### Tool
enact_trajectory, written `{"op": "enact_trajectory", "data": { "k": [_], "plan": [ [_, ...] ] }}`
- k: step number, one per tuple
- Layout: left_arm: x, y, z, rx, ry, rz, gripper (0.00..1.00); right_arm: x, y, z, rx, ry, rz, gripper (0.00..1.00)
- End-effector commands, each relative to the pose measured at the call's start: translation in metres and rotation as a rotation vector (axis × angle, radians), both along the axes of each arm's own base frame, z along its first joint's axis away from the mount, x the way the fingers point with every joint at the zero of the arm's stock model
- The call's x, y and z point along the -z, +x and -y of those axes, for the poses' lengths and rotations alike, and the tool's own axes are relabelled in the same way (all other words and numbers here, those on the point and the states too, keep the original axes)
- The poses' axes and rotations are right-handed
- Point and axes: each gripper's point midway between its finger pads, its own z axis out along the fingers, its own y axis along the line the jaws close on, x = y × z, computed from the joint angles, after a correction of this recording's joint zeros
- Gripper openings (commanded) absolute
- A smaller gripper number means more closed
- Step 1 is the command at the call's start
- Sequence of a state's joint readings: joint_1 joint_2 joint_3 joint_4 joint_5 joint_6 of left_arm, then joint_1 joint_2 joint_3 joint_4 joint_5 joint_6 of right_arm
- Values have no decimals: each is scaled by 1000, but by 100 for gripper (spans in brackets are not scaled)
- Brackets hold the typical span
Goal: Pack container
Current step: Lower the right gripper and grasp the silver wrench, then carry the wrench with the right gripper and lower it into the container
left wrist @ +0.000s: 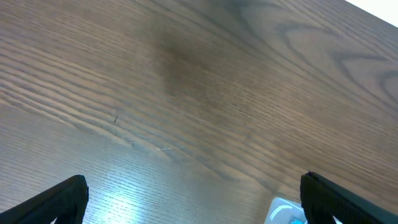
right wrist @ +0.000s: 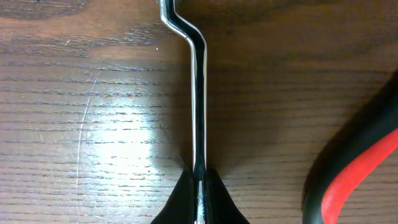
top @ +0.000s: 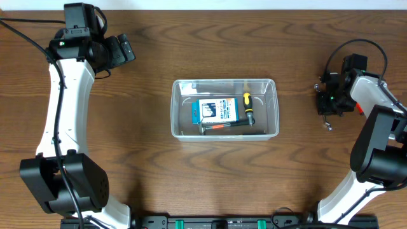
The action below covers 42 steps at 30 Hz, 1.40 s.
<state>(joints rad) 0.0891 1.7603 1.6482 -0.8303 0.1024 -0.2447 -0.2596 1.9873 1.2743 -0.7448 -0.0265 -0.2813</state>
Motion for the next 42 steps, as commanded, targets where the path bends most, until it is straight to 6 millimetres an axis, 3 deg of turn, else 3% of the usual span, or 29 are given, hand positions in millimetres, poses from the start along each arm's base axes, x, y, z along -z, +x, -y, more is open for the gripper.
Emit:
{"op": "enact_trajectory", "data": {
  "k": [1,5,8,12,17,19,26,31,35,42],
  "plan": [
    [-5,2,0,-10,-7,13,98,15,-13,-1,2,2,-65,1],
    [-5,2,0,-10,-7,13,98,-3,1,-6,2,43,-6,1],
    [-5,2,0,-10,-7,13,98,-32,18,-3,49,40,58,1],
    [-5,2,0,-10,-7,13,98,-86,40,-8,34,36,150,1],
    [-5,2,0,-10,-7,13,98,-149,51,-24,-14,21,239,1],
    [-5,2,0,-10,-7,13,98,-173,52,-38,-48,28,273,1],
    [-5,2,0,-10,-7,13,98,-236,43,-116,-329,80,393,1],
    [-5,2,0,-10,-7,13,98,-256,21,-182,-620,97,440,1],
    [-5,2,0,-10,-7,13,98,-256,-6,-232,-895,86,425,1],
    [-5,2,0,-10,-7,13,98,-240,-35,-284,-1248,68,386,1]
  ]
}}
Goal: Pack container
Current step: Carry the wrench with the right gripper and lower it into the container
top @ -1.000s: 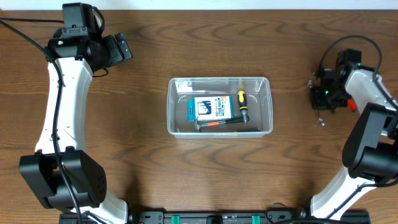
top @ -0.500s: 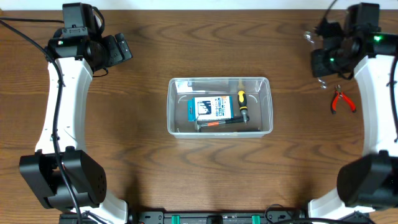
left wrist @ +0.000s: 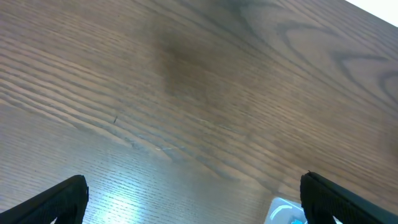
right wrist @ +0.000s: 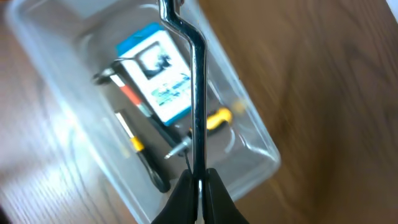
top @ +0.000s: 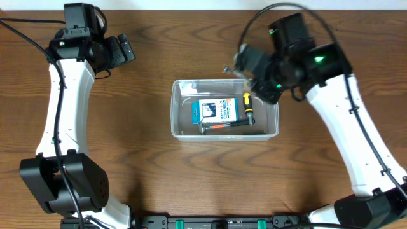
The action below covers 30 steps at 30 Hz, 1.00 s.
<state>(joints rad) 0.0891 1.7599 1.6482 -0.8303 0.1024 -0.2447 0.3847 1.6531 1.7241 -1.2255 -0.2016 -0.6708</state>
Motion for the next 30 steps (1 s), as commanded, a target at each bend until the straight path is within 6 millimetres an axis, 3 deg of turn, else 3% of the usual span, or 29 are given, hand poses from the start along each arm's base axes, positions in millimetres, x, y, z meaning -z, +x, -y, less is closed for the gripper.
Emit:
{"op": "enact_trajectory", "data": {
  "k": [1,6,19,26,30],
  "plan": [
    [-5,2,0,-10,-7,13,98,0,-9,-22,-215,-37,54,1],
    [-5,2,0,-10,-7,13,98,26,-12,-37,-266,-64,-6,1],
    [-5,2,0,-10,-7,12,98,141,-10,-42,-228,-162,-331,2],
    [-5,2,0,-10,-7,13,98,172,-14,-45,-203,-168,-421,2],
    [-5,2,0,-10,-7,13,98,177,-14,-44,-203,-173,-432,4]
  ]
}}
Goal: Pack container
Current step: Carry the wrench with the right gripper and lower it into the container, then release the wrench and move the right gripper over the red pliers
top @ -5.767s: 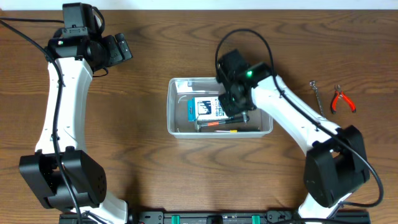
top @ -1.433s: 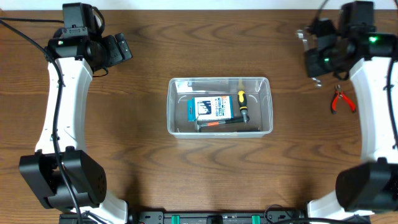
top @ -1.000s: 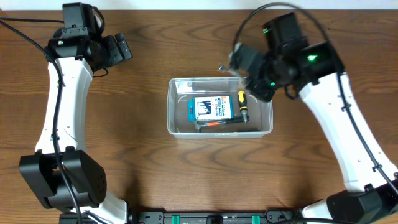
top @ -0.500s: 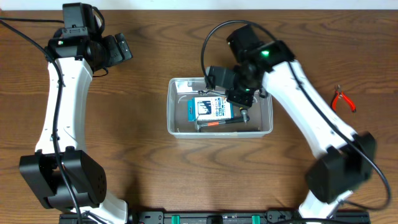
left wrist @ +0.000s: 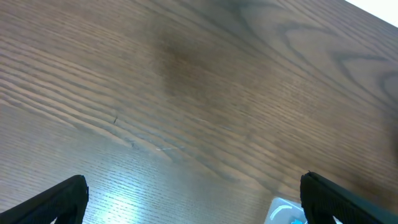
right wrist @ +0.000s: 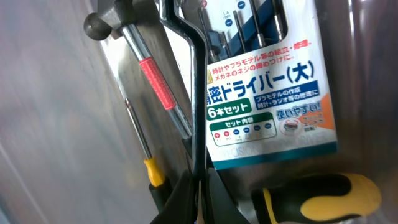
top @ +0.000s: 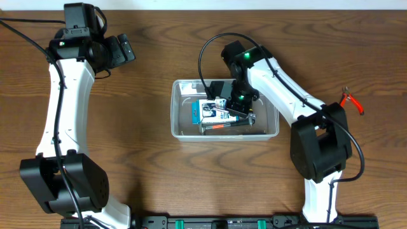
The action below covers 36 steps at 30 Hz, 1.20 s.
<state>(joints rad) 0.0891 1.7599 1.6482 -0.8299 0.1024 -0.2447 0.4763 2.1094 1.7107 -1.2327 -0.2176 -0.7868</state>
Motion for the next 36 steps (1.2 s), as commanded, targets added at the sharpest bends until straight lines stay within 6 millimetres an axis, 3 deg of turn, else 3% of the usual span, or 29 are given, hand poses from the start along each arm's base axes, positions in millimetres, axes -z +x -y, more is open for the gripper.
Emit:
{"op": "enact_trajectory", "data": {
  "k": [1,10,18,21,25,30,36],
  "plan": [
    [-5,2,0,-10,-7,12,98,4,-4,-7,8,16,-24,5],
    [-5,2,0,-10,-7,12,98,3,-4,-8,27,20,-27,21],
    [-5,2,0,-10,-7,12,98,-2,-3,-14,93,40,-42,24],
    [-5,2,0,-10,-7,12,98,-16,2,-17,166,45,-28,26],
    [-5,2,0,-10,-7,12,98,-55,20,-19,292,69,37,34],
    [-5,2,0,-10,-7,12,98,-105,52,22,579,3,145,40],
    [-5,2,0,-10,-7,12,98,-121,63,106,789,-100,149,39]
  ]
}}
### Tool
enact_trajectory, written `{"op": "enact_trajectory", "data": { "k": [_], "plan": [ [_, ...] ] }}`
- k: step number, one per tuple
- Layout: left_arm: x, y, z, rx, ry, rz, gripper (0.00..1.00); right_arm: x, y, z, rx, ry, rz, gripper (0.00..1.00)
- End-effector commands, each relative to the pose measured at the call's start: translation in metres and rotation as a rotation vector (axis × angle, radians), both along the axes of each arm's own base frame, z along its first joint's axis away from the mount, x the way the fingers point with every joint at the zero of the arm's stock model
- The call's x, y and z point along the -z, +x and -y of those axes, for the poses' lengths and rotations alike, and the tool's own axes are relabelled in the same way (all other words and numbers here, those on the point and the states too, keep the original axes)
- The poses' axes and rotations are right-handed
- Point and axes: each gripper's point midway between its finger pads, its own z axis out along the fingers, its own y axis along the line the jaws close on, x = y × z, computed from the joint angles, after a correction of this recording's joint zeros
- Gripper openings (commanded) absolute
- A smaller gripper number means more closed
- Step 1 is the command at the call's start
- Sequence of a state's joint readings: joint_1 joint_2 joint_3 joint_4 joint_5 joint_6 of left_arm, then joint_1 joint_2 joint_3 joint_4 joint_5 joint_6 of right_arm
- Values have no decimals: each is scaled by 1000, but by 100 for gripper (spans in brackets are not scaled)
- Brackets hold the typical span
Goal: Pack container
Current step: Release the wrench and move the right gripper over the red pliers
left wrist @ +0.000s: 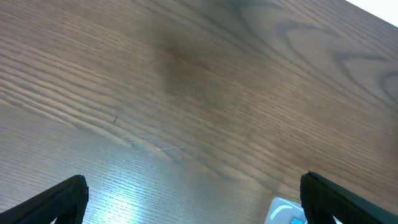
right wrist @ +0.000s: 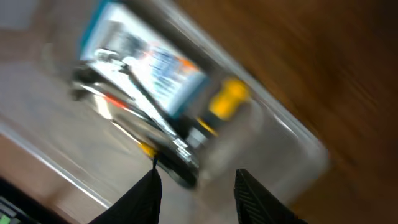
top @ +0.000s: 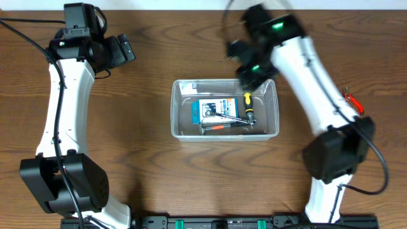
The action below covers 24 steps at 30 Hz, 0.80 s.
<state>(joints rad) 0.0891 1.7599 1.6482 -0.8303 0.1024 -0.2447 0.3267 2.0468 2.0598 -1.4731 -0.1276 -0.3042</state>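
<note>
The clear plastic container (top: 176, 108) sits mid-table. In it lie a blue-and-white screwdriver pack (top: 213, 107), a yellow-and-black screwdriver (top: 248, 105), a red-marked tool (top: 219, 127) and a bent metal rod (top: 232, 117) across the pack. My right gripper (top: 247, 71) hovers over the container's far right edge, blurred; in its wrist view the gripper (right wrist: 196, 193) is open and empty above the pack (right wrist: 149, 62) and rod (right wrist: 146, 99). My left gripper (top: 127, 49) stands open at the far left, over bare wood (left wrist: 186, 112).
Red-handled pliers (top: 351, 99) lie on the table at the far right, beside my right arm. A corner of the container (left wrist: 285, 213) shows at the bottom edge of the left wrist view.
My right gripper was shut on the bent metal rod, low inside the container. Now it is open, higher, over the far right edge, and the rod lies across the pack. The left arm is unchanged.
My right gripper was shut on the rod on the table at the far right, beside the red pliers. Then it held the rod above the container, then down inside it. Now the rod rests in the container and the gripper is open above.
</note>
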Motion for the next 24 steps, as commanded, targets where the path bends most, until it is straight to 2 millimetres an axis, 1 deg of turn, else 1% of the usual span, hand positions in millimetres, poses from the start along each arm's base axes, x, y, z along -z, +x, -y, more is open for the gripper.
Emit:
{"op": "enact_trajectory", "data": {
  "k": [1,6,11,14,16,19,22,24],
  "plan": [
    [-5,2,0,-10,-7,13,98,-11,9,63,200,-73,6,40],
    [-5,2,0,-10,-7,13,98,-9,11,133,378,-74,-32,42],
    [-5,2,0,-10,-7,13,98,-6,9,185,511,-64,-48,40],
    [-5,2,0,-10,-7,12,98,2,6,208,561,-65,-62,41],
    [-5,2,0,-10,-7,13,98,12,3,217,585,-65,-76,42],
    [-5,2,0,-10,-7,12,98,36,-4,228,614,-67,-112,44],
    [-5,2,0,-10,-7,12,98,68,-12,236,636,-73,-146,52],
    [-5,2,0,-10,-7,13,98,84,-17,243,655,-72,-157,56]
  ]
}}
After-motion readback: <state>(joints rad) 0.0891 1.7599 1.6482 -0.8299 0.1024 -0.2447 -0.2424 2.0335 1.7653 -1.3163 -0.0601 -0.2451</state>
